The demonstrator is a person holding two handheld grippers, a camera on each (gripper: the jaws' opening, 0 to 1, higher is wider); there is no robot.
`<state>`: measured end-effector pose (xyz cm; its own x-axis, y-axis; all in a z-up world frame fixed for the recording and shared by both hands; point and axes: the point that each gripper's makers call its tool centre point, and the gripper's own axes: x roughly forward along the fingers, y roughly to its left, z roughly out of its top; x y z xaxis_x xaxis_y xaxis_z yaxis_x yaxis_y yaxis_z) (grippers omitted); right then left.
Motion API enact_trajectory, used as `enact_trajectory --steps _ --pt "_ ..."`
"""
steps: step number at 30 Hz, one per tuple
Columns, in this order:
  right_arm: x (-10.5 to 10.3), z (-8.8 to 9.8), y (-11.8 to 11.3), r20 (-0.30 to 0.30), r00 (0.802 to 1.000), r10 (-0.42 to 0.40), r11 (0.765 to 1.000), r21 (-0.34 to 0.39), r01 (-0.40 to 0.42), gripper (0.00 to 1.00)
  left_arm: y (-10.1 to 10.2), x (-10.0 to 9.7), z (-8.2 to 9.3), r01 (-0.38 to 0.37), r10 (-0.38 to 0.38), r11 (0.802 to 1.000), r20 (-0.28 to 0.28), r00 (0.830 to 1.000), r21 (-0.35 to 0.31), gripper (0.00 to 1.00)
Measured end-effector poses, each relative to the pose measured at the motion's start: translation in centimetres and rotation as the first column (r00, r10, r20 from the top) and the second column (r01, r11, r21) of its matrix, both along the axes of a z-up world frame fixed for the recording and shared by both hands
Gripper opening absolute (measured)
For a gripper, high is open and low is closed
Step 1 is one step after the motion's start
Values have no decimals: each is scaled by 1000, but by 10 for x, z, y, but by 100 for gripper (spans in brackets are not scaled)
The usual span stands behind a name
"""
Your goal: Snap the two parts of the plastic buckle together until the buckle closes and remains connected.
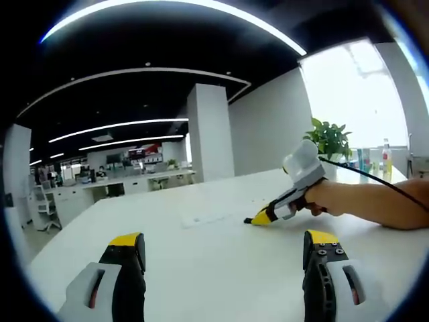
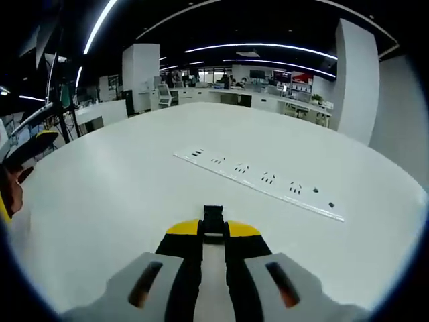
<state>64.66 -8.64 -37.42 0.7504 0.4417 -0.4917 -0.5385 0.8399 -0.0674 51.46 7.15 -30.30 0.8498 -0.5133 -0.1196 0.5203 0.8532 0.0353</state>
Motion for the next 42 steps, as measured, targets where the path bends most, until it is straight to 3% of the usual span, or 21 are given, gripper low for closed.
enact_trajectory --steps 20,21,24,26,27,30,42 --pt "2 0 -1 25 1000 14 1000 4 -14 12 4 1 1 -13 13 1000 4 1000 -3 100" --pt "0 2 2 35 999 21 1000 7 -21 16 4 2 1 -13 13 1000 4 1000 -3 100" --pt "3 6 3 62 998 21 1000 16 -22 43 4 1 0 -13 13 1000 3 1000 0 100" --pt "6 10 4 96 995 23 1000 17 -25 67 4 1 0 -15 15 1000 3 1000 4 100" --pt "6 11 5 110 994 27 999 14 -28 83 4 1 0 -17 16 1000 4 1000 5 100" --pt "7 15 6 147 988 39 999 5 -40 99 3 0 -1 -14 14 1000 2 1000 6 100" --pt "10 36 -1 218 976 -6 999 48 -4 100 1 1 -6 -8 8 1000 -4 1000 26 100"
